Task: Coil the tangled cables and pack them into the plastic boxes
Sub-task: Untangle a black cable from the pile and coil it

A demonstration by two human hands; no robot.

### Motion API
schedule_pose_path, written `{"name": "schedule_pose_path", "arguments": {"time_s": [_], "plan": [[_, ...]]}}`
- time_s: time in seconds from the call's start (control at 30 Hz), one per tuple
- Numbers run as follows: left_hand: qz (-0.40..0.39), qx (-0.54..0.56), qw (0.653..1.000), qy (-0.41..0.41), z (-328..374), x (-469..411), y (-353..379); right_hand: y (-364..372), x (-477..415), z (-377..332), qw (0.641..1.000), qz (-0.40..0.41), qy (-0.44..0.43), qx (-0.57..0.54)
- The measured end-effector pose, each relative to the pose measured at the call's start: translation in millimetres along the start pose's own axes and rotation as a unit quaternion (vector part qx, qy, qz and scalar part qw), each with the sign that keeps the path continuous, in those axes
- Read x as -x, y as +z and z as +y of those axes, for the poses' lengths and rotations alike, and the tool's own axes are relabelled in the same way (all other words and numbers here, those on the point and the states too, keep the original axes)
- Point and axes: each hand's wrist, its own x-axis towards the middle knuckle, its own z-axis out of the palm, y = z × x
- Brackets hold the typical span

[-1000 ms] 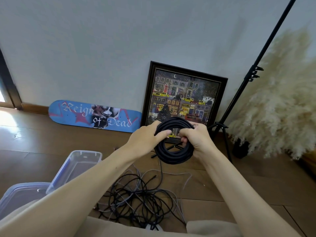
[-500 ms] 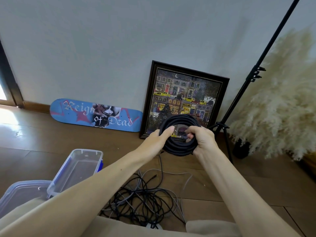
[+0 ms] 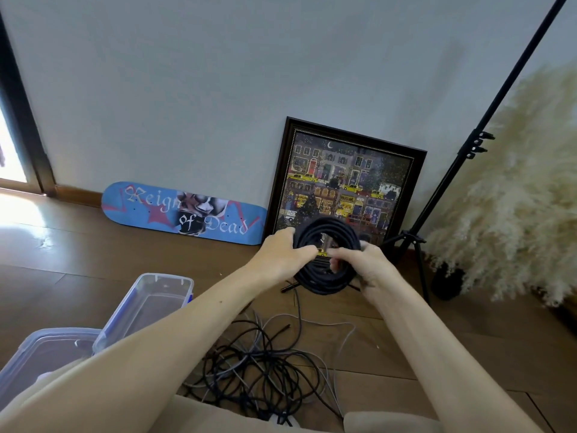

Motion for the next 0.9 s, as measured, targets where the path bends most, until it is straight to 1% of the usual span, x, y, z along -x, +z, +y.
{"name": "schedule_pose_path", "arguments": {"time_s": [0.03,0.07,0.1,0.13,0.2,0.23,0.27,0.3,0.33,0.37,0.43,0.5,0.57,0.6,0.67,0.73,0.83,0.9], "plan": [[0.003,-0.069,0.997,0.020,0.9,2.0,-4.2,-2.5,-2.2,1.8,0.992,0.016,-0.058,0.113],[0.006,-0.158,0.986,0.047,0.8,4.6,-7.2,-3.5,-3.2,3.2,0.965,0.033,-0.137,0.222],[0.009,-0.254,0.965,0.073,0.8,8.0,-8.8,-2.3,-2.5,3.3,0.923,0.041,-0.218,0.316],[0.012,-0.341,0.935,0.098,1.3,11.1,-9.0,0.3,-1.6,4.5,0.868,0.039,-0.295,0.397],[0.007,-0.458,0.876,0.149,1.4,14.6,-6.3,10.4,-0.5,8.9,0.750,0.011,-0.411,0.518],[-0.007,-0.495,0.852,0.169,0.8,14.9,-3.5,17.1,1.0,11.3,0.711,-0.012,-0.444,0.545],[-0.024,-0.523,0.832,0.185,0.3,15.0,-1.1,22.2,2.3,15.0,0.695,-0.036,-0.455,0.555],[-0.040,-0.539,0.819,0.193,-0.7,14.8,0.5,25.7,5.1,17.4,0.698,-0.056,-0.447,0.557],[-0.050,-0.548,0.812,0.195,-2.0,14.4,2.0,26.4,7.2,18.7,0.713,-0.072,-0.423,0.554],[-0.054,-0.552,0.809,0.194,-3.2,14.1,3.1,25.5,8.1,18.7,0.729,-0.083,-0.398,0.551],[-0.049,-0.549,0.813,0.190,-3.7,14.6,4.7,22.7,7.3,17.5,0.738,-0.084,-0.376,0.554],[-0.032,-0.516,0.834,0.195,-3.2,14.3,5.1,21.3,5.6,15.2,0.737,-0.067,-0.381,0.554],[-0.008,-0.464,0.861,0.206,-3.5,13.2,3.0,20.0,3.9,13.2,0.748,-0.043,-0.382,0.542],[0.006,-0.431,0.878,0.207,-4.2,12.9,0.5,18.2,3.0,10.9,0.763,-0.032,-0.375,0.526],[0.014,-0.365,0.911,0.193,-7.1,11.5,-4.8,11.5,1.4,4.0,0.806,-0.010,-0.346,0.480],[-0.008,-0.310,0.934,0.180,-10.4,8.7,-7.1,6.3,2.1,-2.3,0.837,0.007,-0.310,0.452],[-0.041,-0.206,0.964,0.162,-14.2,3.2,-6.5,5.7,6.7,-5.4,0.894,-0.005,-0.236,0.381],[-0.055,-0.144,0.978,0.138,-14.3,-0.5,-6.8,6.1,8.4,-4.9,0.928,-0.010,-0.187,0.323]]}}
